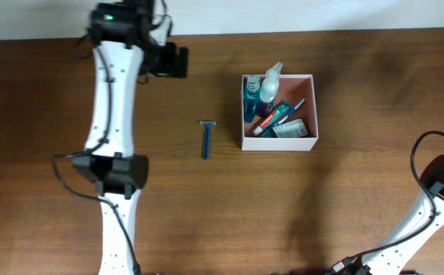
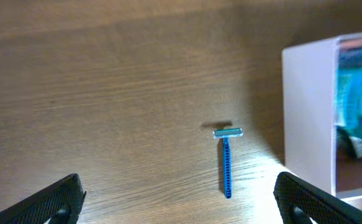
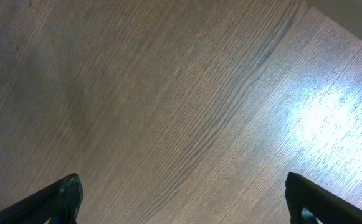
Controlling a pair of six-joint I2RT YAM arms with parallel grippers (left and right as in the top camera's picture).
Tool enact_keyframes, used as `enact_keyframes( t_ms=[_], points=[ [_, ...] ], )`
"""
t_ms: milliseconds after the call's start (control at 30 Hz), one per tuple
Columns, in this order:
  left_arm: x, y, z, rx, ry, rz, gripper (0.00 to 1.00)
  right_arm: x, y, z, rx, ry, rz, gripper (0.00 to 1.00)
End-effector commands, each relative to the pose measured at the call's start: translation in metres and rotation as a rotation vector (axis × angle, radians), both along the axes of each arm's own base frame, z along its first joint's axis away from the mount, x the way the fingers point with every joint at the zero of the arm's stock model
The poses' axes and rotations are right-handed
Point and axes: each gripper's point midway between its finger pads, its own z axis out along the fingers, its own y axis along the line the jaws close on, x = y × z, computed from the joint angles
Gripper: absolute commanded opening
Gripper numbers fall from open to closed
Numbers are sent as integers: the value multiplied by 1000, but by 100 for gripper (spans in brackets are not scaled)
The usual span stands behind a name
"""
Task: Pack container
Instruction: 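Move the left gripper right above the blue razor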
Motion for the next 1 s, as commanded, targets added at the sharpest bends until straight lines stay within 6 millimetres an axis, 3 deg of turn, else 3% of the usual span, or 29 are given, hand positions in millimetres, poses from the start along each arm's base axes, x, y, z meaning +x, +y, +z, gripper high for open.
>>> enact_keyframes(
  t_ms=[0, 200, 500, 633, 833, 967],
  points=[
    [0, -1, -40, 44, 98, 39, 99, 0, -1, 6, -21, -3, -10, 99],
    [-19, -32, -67, 49, 194, -28, 100, 0, -1, 6, -21, -2, -10, 99],
    [-44, -71, -83, 66, 268, -88, 99, 0, -1, 6, -21, -3, -10, 99],
    [-51, -68, -81, 85, 279, -83, 99, 0, -1, 6, -21, -3, -10, 99],
    [-59, -50, -62, 89, 275, -47, 99, 0, -1, 6, -21, -3, -10, 99],
    [-71, -47, -67, 104, 318, -51, 99, 0, -1, 6, -21, -3, -10, 99]
  ],
)
